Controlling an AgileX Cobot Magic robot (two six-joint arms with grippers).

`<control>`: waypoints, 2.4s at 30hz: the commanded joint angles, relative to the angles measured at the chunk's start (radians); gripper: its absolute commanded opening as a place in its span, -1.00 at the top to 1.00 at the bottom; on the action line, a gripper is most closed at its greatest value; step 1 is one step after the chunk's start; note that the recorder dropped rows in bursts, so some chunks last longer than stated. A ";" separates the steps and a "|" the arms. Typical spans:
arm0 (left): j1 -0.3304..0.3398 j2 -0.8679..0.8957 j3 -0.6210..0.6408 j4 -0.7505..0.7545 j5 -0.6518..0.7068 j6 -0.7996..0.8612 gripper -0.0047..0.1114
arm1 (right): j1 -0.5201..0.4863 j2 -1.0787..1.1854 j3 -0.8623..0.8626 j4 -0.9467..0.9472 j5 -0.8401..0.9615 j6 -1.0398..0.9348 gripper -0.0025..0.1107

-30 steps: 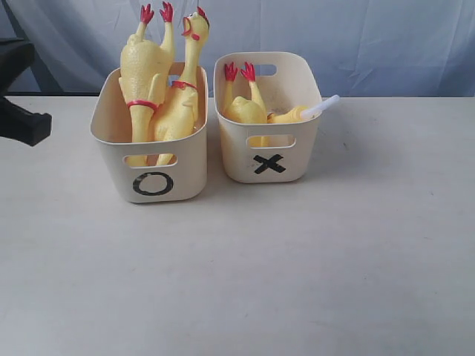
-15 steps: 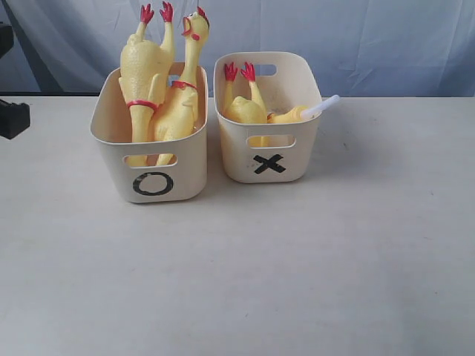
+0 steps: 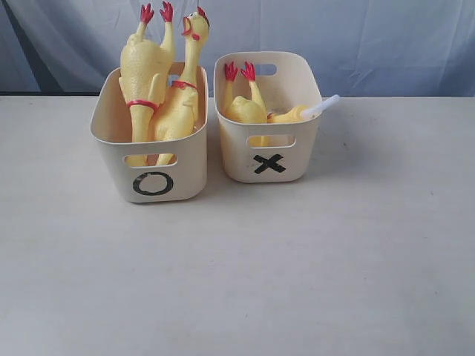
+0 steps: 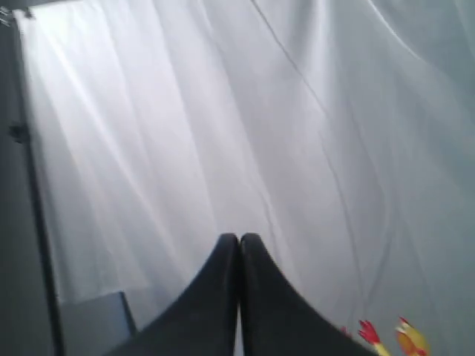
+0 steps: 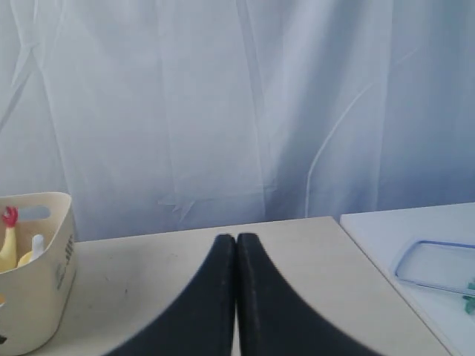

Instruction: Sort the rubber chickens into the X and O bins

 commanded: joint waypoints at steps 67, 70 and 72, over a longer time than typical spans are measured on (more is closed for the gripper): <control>0.141 -0.342 0.536 0.864 0.132 -0.002 0.92 | -0.039 -0.004 0.548 0.200 -1.020 0.001 0.97; 0.141 -0.342 0.587 0.864 0.130 -0.002 0.92 | -0.039 -0.004 0.548 0.272 -0.977 0.001 0.97; 0.141 -0.342 0.603 0.864 0.130 -0.002 0.92 | -0.039 -0.004 0.548 0.327 -0.914 0.001 0.97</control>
